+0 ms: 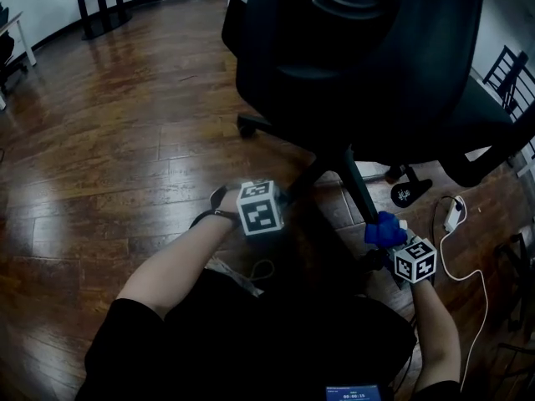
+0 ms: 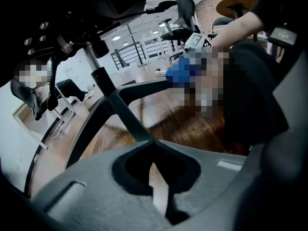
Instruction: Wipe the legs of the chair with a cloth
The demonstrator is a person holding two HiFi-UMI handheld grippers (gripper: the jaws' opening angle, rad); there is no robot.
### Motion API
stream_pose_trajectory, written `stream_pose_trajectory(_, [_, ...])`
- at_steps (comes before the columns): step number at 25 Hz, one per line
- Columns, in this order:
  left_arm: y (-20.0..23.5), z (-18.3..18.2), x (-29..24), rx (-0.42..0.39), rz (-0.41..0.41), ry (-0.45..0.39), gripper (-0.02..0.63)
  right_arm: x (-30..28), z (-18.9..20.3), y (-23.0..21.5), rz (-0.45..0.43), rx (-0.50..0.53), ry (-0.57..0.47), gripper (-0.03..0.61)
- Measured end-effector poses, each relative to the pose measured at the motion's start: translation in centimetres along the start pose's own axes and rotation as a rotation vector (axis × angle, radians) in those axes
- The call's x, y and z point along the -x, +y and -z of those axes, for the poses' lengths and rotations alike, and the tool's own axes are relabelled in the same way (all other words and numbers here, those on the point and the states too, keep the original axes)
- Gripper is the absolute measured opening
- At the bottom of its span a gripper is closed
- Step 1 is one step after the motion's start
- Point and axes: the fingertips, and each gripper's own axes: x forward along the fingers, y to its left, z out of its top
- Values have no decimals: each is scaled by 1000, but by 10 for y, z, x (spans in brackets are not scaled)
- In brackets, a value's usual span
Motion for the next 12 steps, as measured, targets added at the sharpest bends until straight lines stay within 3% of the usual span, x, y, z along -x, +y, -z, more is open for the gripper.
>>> stream_pose_trajectory(8, [-1,-4,1,18,33,-36,2,-93,-121,-10,92,81,-99,84])
stream_pose_trajectory(12, [0,-5,2,14,31,-38,2,-111,-146,-9,157,184,-111,86])
